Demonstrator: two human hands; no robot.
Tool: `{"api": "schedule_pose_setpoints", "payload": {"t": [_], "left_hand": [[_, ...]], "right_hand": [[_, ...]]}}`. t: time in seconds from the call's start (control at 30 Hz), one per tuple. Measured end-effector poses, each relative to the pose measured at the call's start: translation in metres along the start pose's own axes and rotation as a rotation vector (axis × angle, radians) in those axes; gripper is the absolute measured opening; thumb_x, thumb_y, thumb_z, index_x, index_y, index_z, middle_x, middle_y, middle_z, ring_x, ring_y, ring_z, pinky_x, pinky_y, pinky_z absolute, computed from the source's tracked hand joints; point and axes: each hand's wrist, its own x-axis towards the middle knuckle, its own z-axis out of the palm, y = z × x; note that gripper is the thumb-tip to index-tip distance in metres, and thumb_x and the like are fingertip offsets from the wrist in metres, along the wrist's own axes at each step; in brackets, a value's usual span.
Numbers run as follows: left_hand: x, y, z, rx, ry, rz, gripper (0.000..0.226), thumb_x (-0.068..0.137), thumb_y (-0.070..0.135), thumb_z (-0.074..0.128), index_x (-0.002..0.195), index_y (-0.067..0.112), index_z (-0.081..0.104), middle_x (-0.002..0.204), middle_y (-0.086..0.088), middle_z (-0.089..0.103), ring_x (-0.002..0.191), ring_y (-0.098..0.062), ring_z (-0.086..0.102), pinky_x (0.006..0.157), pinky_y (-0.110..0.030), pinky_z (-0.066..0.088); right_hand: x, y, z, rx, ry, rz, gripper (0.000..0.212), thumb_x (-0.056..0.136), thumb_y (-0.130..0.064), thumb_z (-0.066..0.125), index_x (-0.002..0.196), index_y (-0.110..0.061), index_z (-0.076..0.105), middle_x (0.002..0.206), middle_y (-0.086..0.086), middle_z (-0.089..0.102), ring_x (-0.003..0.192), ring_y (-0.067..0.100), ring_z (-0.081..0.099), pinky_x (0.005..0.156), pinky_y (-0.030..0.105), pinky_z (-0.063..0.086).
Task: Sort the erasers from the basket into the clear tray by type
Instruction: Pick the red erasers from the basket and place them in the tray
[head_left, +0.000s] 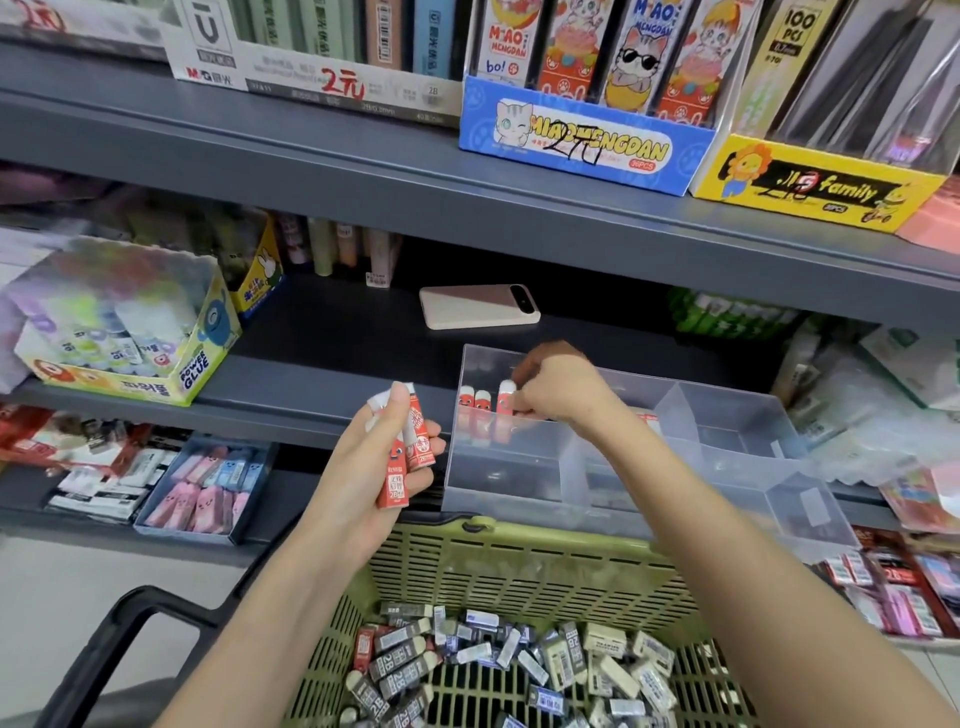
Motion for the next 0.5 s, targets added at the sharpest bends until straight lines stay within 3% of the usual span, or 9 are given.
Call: {"api": "schedule_pose_setpoints", "payload": {"t": [0.03, 0.1, 0.2, 0.3, 0.4, 0.47, 0.5], "left_hand": [[0.000, -0.001, 0.000, 0.005, -0.005, 0.003, 0.052, 0.064, 0.051, 0.068, 0.101, 0.016, 0.058, 0.071, -0.005, 0.069, 0.056, -0.009, 0.063, 0.036, -0.016, 0.039], [0.001, -0.003, -0.002, -0.014, -0.018, 0.005, 0.052, 0.067, 0.051, 0.066, 0.102, 0.014, 0.058, 0.072, -0.006, 0.069, 0.056, -0.009, 0.062, 0.037, -0.016, 0.039], [0.002, -0.003, -0.008, -0.147, -0.070, -0.010, 0.047, 0.074, 0.046, 0.065, 0.103, 0.010, 0.055, 0.074, -0.007, 0.066, 0.059, -0.010, 0.060, 0.036, -0.015, 0.038], [0.001, -0.003, -0.009, -0.159, -0.072, -0.003, 0.039, 0.076, 0.042, 0.065, 0.100, 0.012, 0.057, 0.075, -0.008, 0.066, 0.061, -0.011, 0.061, 0.036, -0.015, 0.038], [-0.003, -0.002, -0.004, -0.054, -0.065, 0.013, 0.042, 0.072, 0.045, 0.067, 0.100, 0.015, 0.062, 0.078, -0.008, 0.067, 0.061, -0.012, 0.064, 0.039, -0.016, 0.043], [-0.005, 0.000, 0.000, -0.013, -0.079, 0.023, 0.051, 0.066, 0.049, 0.070, 0.101, 0.013, 0.063, 0.078, -0.007, 0.068, 0.061, -0.012, 0.064, 0.039, -0.016, 0.043], [-0.005, 0.000, 0.001, 0.009, -0.084, 0.030, 0.054, 0.064, 0.051, 0.071, 0.101, 0.012, 0.063, 0.077, -0.007, 0.068, 0.061, -0.011, 0.064, 0.039, -0.015, 0.043]], "right_hand": [[0.003, -0.005, -0.001, -0.127, -0.037, 0.010, 0.012, 0.076, -0.002, 0.058, 0.064, -0.003, 0.056, 0.062, 0.011, 0.054, 0.066, 0.032, 0.055, 0.046, 0.020, 0.044], [0.009, -0.011, -0.002, -0.322, -0.091, 0.031, 0.024, 0.078, -0.006, 0.055, 0.057, -0.010, 0.044, 0.057, 0.003, 0.042, 0.052, 0.020, 0.043, 0.038, 0.019, 0.028], [0.012, -0.017, 0.002, -0.453, -0.148, 0.004, 0.020, 0.083, -0.008, 0.053, 0.063, -0.007, 0.048, 0.061, 0.004, 0.044, 0.049, 0.017, 0.041, 0.042, 0.021, 0.031], [0.006, -0.019, 0.000, -0.451, -0.145, -0.055, 0.014, 0.086, -0.006, 0.050, 0.072, -0.004, 0.054, 0.077, 0.013, 0.050, 0.068, 0.027, 0.046, 0.050, 0.023, 0.039], [-0.009, -0.014, -0.009, -0.259, 0.051, -0.130, 0.021, 0.088, -0.008, 0.050, 0.096, -0.001, 0.067, 0.090, 0.013, 0.064, 0.082, 0.027, 0.058, 0.077, 0.029, 0.052], [-0.027, -0.013, -0.010, 0.066, 0.143, -0.232, 0.023, 0.090, -0.016, 0.052, 0.093, -0.002, 0.069, 0.086, 0.013, 0.069, 0.075, 0.025, 0.058, 0.082, 0.035, 0.052], [-0.038, -0.016, -0.010, 0.269, 0.100, -0.279, 0.023, 0.091, -0.020, 0.054, 0.089, -0.003, 0.070, 0.081, 0.013, 0.070, 0.070, 0.023, 0.058, 0.080, 0.037, 0.053]]}}
